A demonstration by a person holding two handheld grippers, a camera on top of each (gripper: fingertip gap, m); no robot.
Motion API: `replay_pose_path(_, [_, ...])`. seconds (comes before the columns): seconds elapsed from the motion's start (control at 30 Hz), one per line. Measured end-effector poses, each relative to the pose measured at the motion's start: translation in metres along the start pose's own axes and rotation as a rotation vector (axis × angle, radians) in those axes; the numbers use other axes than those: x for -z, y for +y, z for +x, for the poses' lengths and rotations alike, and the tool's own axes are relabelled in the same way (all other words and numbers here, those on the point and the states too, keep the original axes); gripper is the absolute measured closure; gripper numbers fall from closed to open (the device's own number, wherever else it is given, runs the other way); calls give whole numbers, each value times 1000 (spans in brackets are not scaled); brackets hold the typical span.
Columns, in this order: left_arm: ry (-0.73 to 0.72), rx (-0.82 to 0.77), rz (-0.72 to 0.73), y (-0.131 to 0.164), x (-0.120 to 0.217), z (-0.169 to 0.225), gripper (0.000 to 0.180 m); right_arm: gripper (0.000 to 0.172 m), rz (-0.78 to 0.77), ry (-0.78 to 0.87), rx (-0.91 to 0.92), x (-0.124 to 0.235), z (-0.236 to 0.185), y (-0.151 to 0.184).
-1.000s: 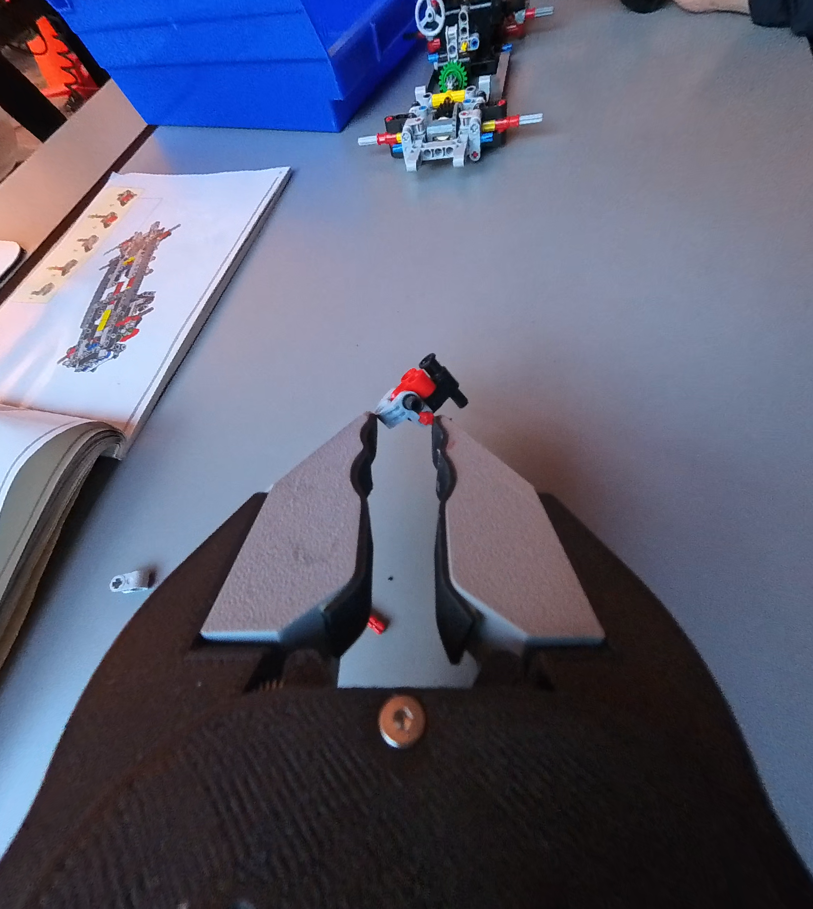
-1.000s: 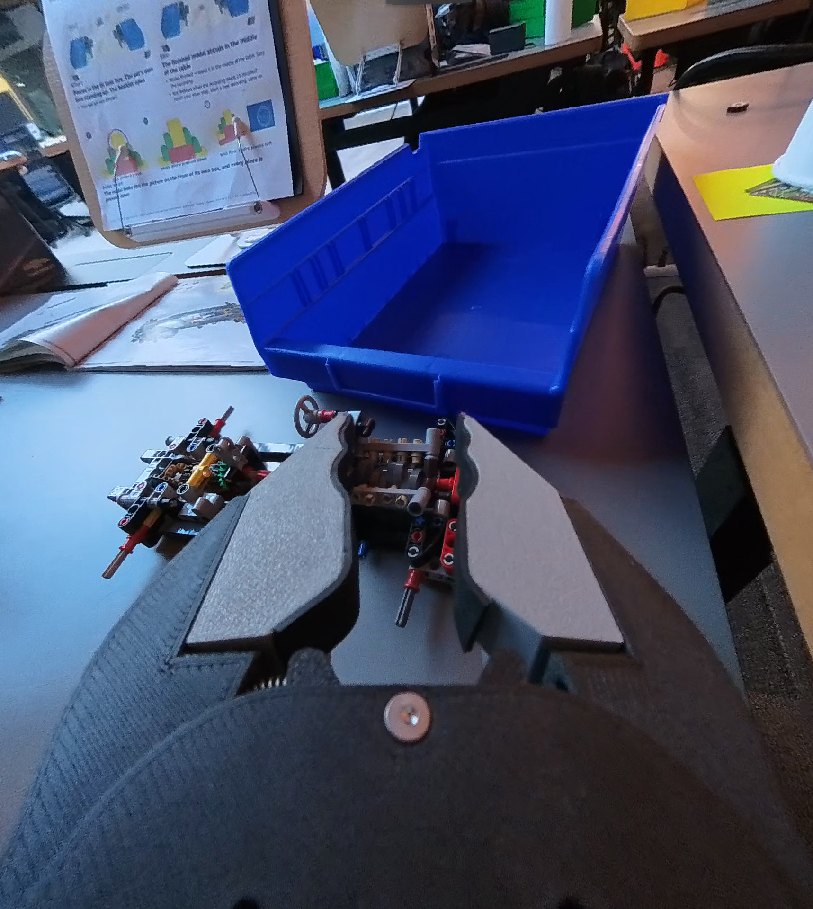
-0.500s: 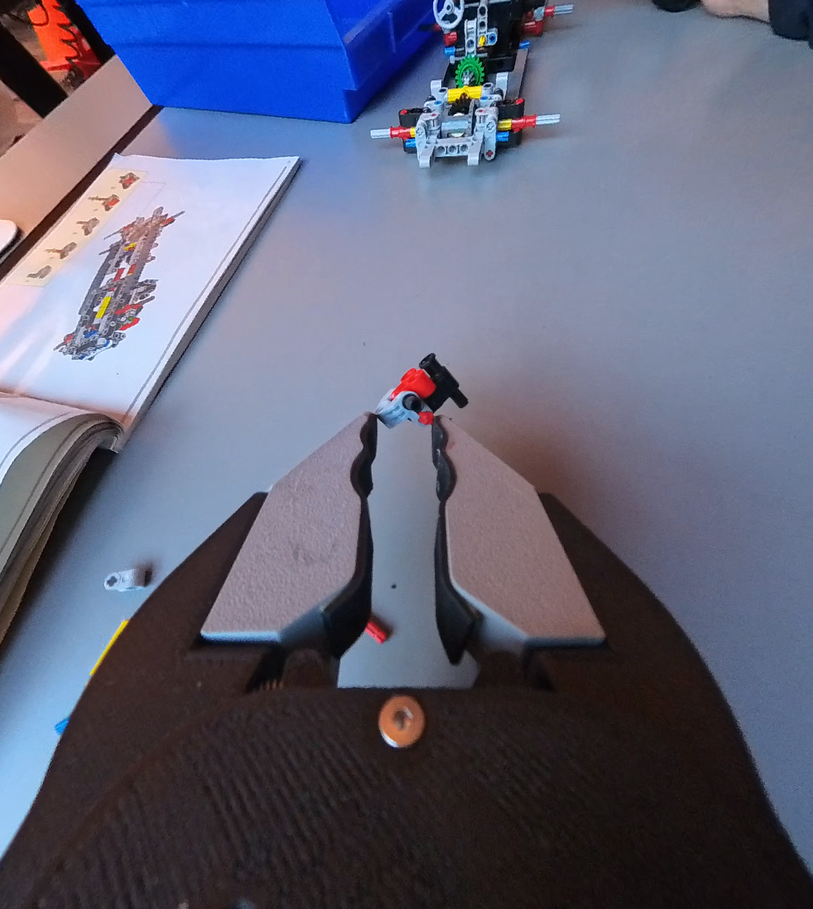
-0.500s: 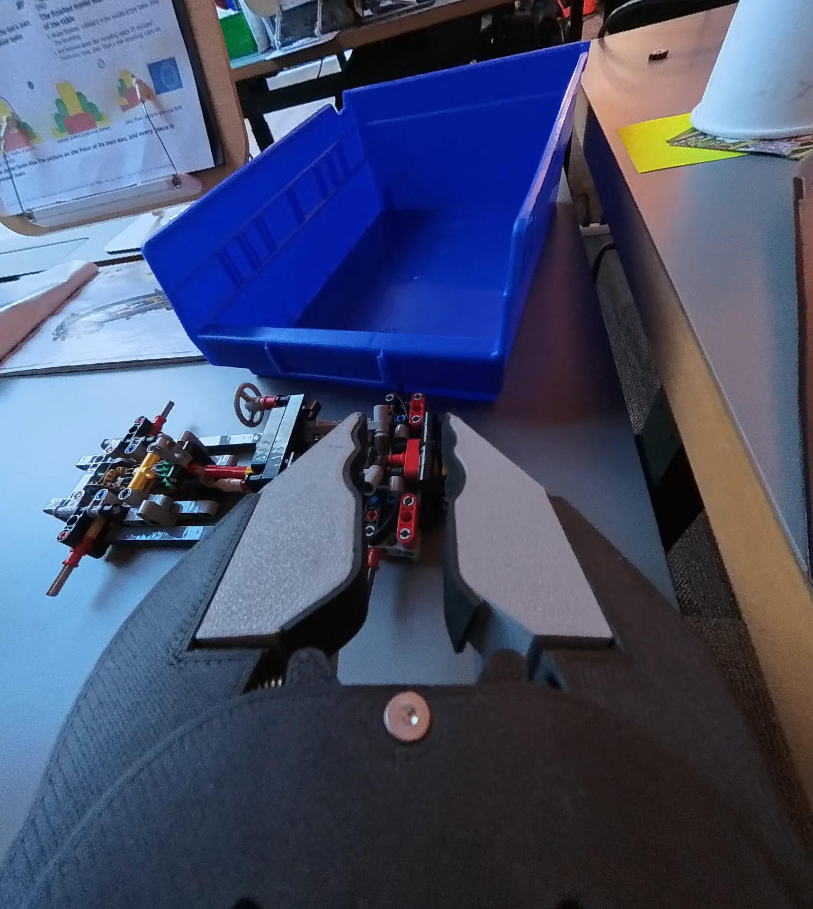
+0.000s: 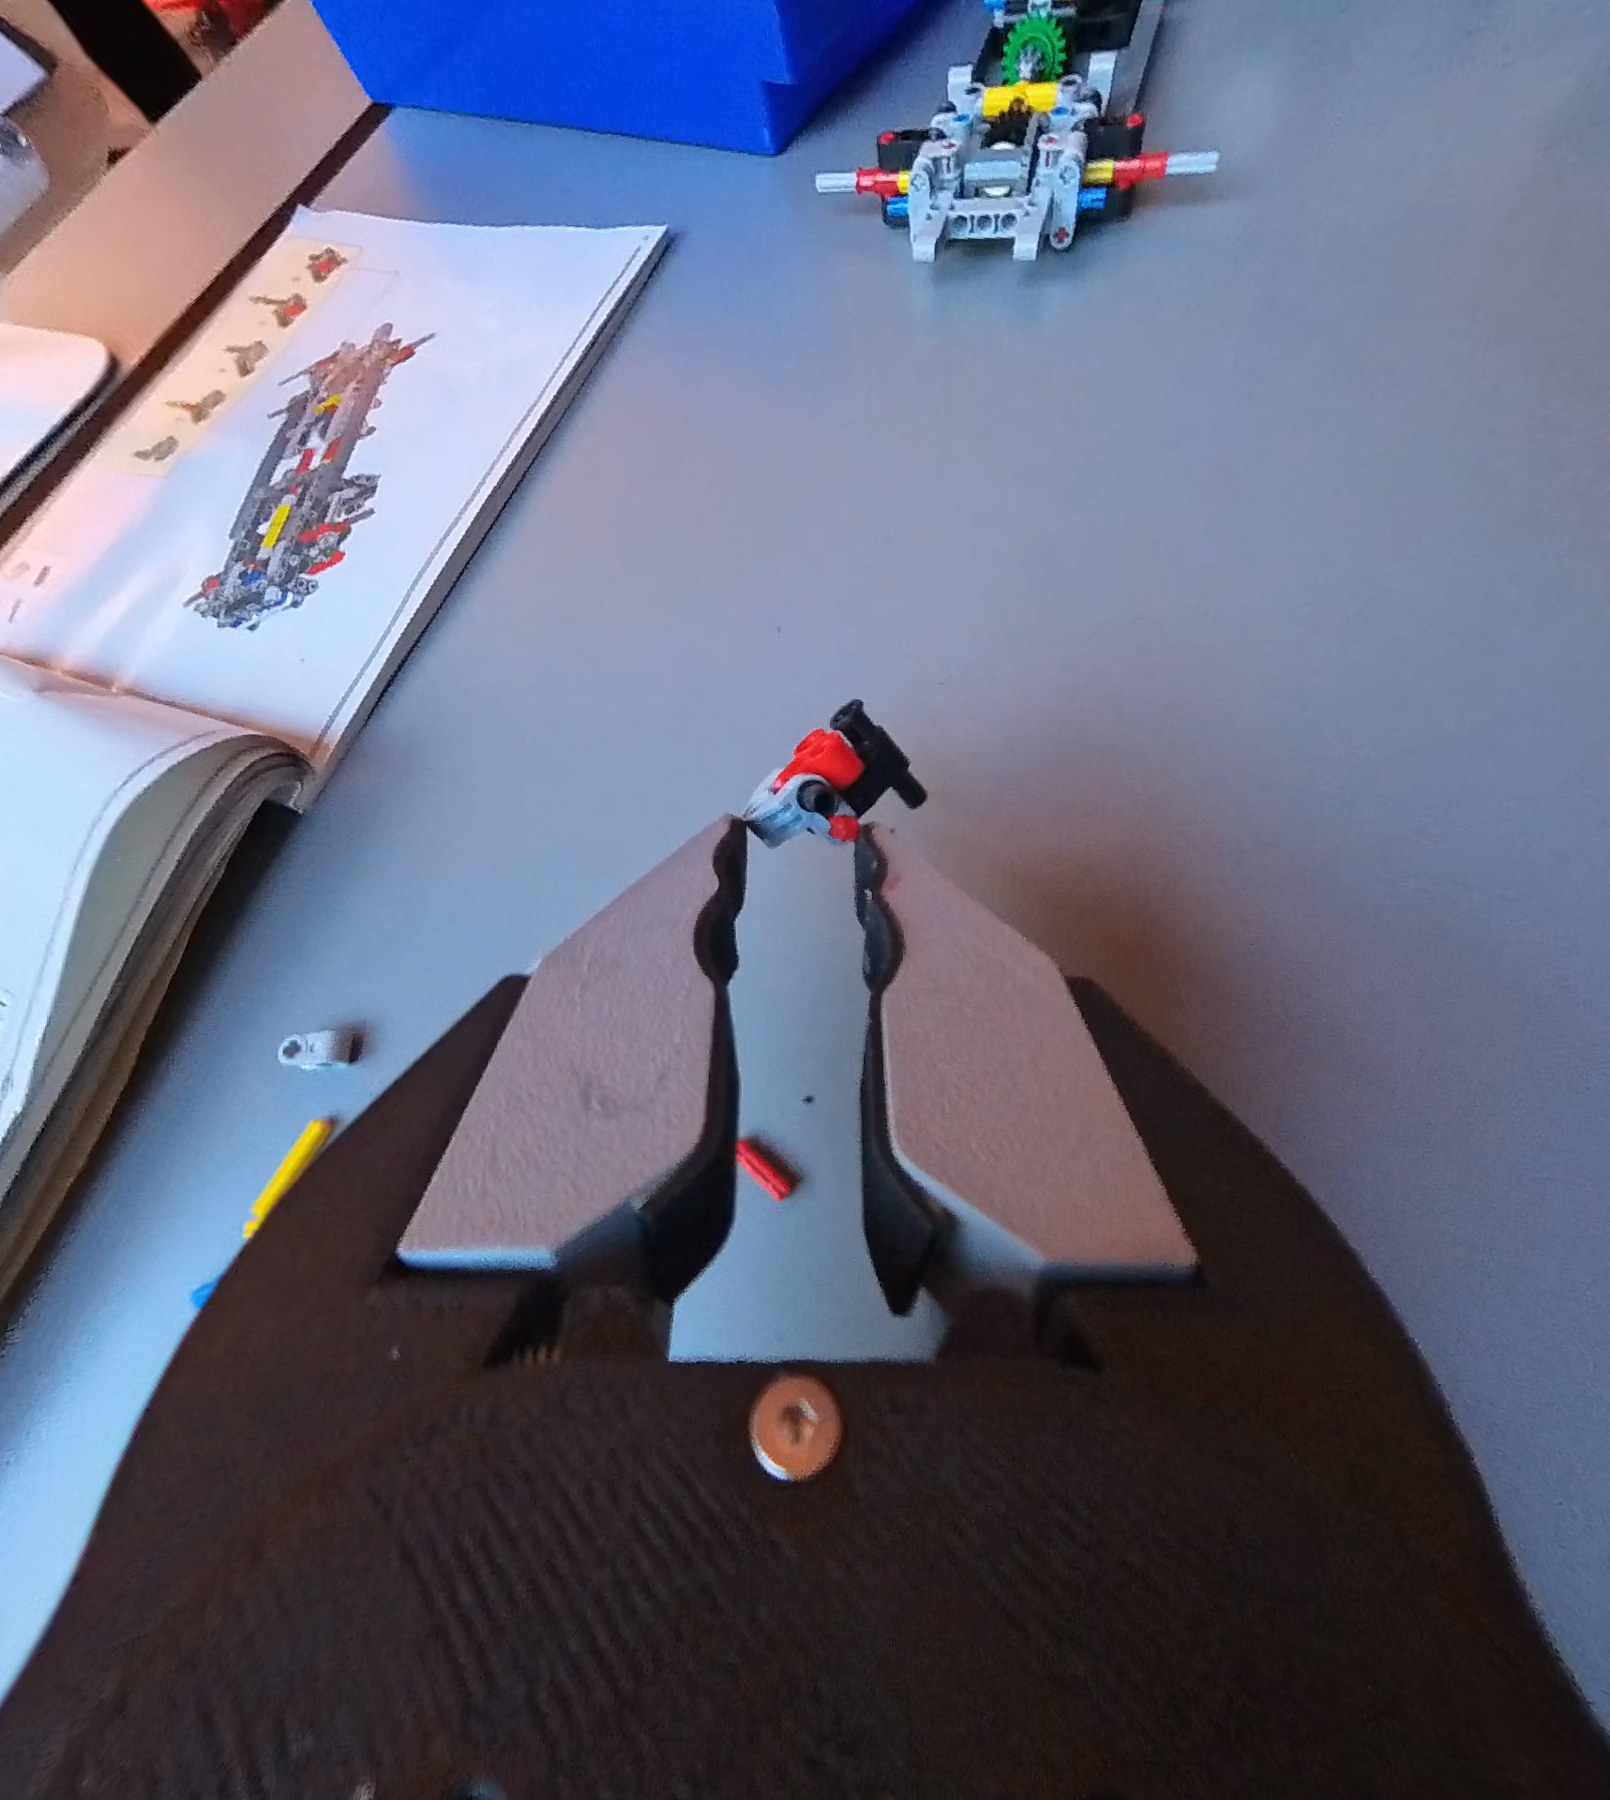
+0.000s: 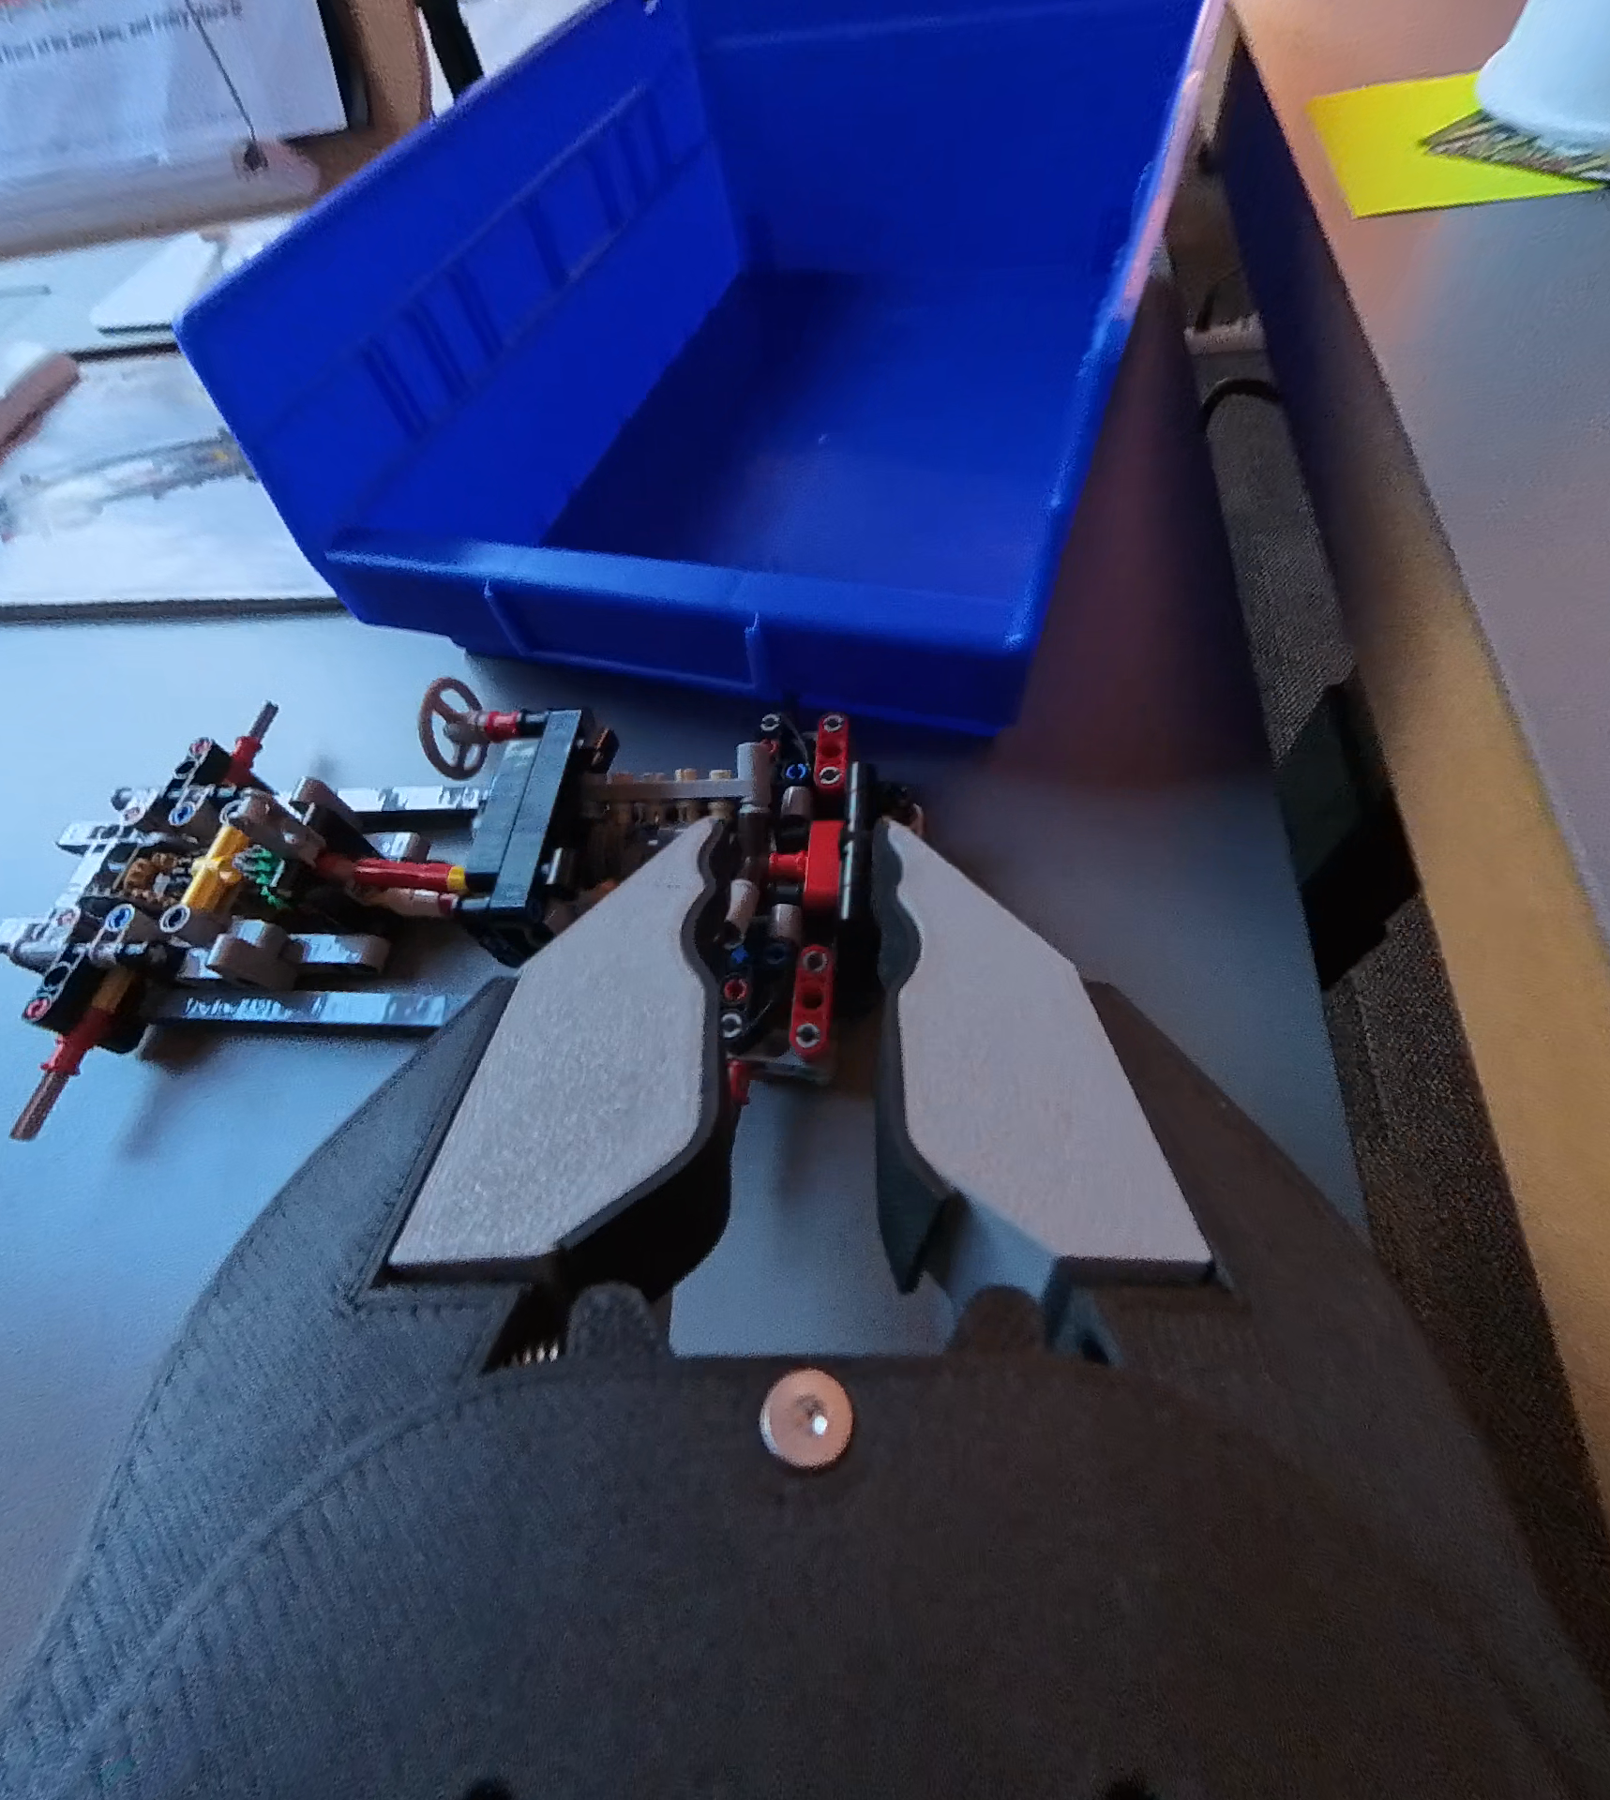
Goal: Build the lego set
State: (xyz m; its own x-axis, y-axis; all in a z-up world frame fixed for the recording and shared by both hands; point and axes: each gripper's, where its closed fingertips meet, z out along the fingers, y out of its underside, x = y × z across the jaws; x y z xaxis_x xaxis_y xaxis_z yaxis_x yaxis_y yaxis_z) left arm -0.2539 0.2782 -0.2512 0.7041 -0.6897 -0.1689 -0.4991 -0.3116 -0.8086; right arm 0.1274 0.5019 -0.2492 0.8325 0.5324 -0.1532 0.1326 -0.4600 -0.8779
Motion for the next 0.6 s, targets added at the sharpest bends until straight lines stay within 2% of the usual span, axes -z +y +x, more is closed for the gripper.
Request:
replay_pose_path(0.13, [38, 64, 17, -2, 3, 2, 160, 149, -12, -27, 33, -2, -7, 2])
replay_pose_path(0.6, [52, 74, -29, 7, -3, 3, 160, 160, -61, -193, 59, -2, -30, 9])
